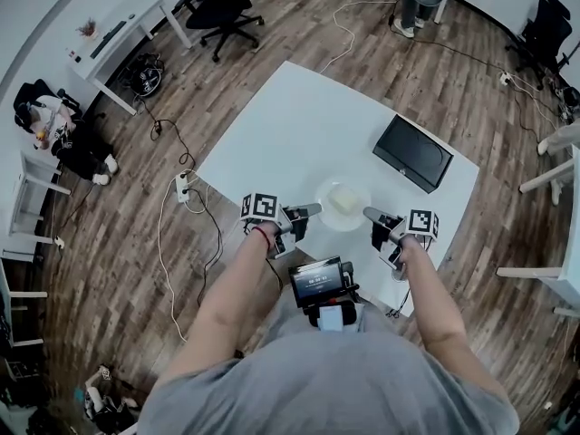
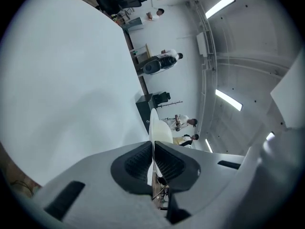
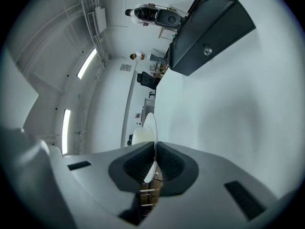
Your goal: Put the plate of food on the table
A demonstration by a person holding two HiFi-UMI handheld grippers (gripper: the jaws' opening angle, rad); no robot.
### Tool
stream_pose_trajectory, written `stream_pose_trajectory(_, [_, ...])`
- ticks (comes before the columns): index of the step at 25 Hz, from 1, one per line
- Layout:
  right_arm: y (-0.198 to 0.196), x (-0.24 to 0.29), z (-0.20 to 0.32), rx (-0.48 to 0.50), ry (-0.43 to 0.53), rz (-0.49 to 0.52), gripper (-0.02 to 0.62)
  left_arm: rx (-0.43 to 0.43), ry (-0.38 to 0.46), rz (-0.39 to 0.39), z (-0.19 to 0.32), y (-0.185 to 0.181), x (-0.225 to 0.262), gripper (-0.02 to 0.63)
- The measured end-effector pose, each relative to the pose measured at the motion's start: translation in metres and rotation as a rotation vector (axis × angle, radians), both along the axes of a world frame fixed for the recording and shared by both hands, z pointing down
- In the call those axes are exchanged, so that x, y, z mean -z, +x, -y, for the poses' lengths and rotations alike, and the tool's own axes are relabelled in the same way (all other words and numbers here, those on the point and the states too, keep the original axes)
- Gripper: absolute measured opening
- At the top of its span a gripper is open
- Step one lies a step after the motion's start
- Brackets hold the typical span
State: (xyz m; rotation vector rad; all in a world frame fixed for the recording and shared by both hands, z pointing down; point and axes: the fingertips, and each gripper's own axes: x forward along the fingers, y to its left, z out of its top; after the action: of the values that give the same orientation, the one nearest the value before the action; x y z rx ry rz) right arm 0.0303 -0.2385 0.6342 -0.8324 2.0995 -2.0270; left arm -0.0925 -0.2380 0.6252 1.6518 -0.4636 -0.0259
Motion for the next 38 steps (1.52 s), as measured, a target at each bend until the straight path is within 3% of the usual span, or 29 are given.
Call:
stream_pose_trajectory(7, [0.003,-0.035,0.034,-0.048,0.006,-0.015,0.037,-0.011,-0.011,-0.001,0.036,0.001,-0.032,0.031])
stream_pose_trajectory(16, [0.012,-0.075,0.059,-0.103,-0.058,-0.048,0.038,-0.025,-0.057,0.053,0.066,0.011,-0.075,0.032])
stream_pose_trajectory(38, [0.011,-0.097,0.078,-0.161,-0.115,-0.063,0.038,-0.066,-0.110,0.089,0.091,0.012,-0.102,0.032])
